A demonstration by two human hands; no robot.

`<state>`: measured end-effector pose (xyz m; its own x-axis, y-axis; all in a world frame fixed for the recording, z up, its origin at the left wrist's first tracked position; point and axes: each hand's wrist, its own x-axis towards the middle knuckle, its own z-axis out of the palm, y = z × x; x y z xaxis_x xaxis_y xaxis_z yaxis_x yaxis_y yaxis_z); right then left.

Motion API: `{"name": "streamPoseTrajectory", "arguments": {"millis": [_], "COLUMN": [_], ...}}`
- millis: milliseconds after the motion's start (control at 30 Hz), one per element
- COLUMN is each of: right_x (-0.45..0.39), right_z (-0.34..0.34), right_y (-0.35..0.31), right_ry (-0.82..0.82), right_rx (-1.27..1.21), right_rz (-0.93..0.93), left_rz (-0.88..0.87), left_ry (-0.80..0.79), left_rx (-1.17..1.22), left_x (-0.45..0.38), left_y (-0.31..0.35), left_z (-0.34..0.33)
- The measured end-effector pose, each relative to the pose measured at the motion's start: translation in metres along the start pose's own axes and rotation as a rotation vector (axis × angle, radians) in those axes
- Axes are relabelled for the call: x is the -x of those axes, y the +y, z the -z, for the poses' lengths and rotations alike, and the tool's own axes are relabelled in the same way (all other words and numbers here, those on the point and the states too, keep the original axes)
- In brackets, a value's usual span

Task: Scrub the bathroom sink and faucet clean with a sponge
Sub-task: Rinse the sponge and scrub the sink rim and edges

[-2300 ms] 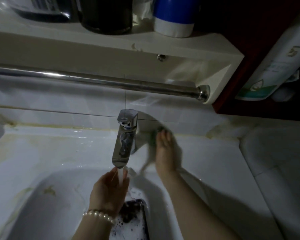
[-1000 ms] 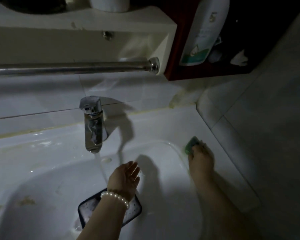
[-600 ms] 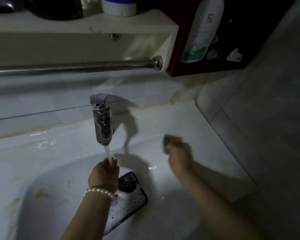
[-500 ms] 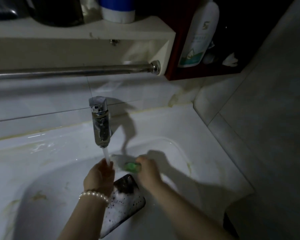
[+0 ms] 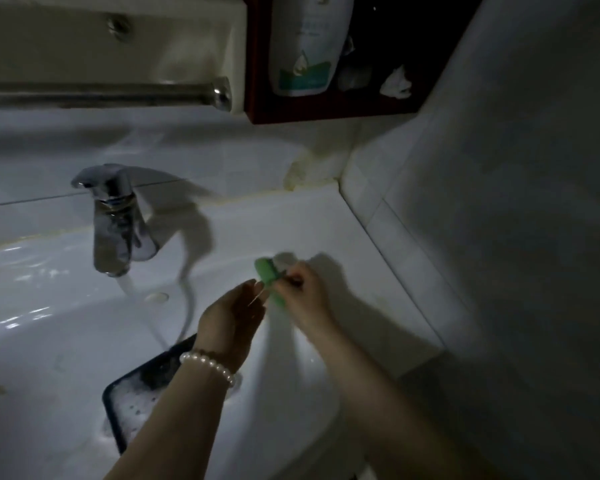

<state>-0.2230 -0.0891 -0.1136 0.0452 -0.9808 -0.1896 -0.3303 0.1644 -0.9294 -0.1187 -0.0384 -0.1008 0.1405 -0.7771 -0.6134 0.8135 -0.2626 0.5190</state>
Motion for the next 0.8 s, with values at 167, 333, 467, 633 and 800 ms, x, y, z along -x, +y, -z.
{"name": "streamPoseTrajectory", "arguments": {"millis": [167,333,467,633,800], "right_x": [-0.026,0.019,0.014,-0.03,0.067], "right_z": [0.116,0.147,0.098,0.132,0.104], "right_y": [0.043,0.076,0.065,0.054,0.081], "right_ry": [-0.04,0.18,-0.152,0.146,0.024], "right_rx": [0.884,0.956,0.838,1.038,0.918], "right_rz": [0.343,0.346,0.546,0.278,0.553], "left_rz": [0.075,0.094,0.11,0.053,0.075], "left_ry": [-0.02,0.031,0.041,0.109,0.028], "left_rx": [-0.141,-0.102,-0.106,-0.127,-0.162], "left_x": [-0.013,-0.017,-0.016,-0.017,0.003], "left_y": [-0.027,-0.045,-0.066,-0.064,-0.078], "left_z": [-0.022,-0.021,-0.029,-0.025,-0.043]}}
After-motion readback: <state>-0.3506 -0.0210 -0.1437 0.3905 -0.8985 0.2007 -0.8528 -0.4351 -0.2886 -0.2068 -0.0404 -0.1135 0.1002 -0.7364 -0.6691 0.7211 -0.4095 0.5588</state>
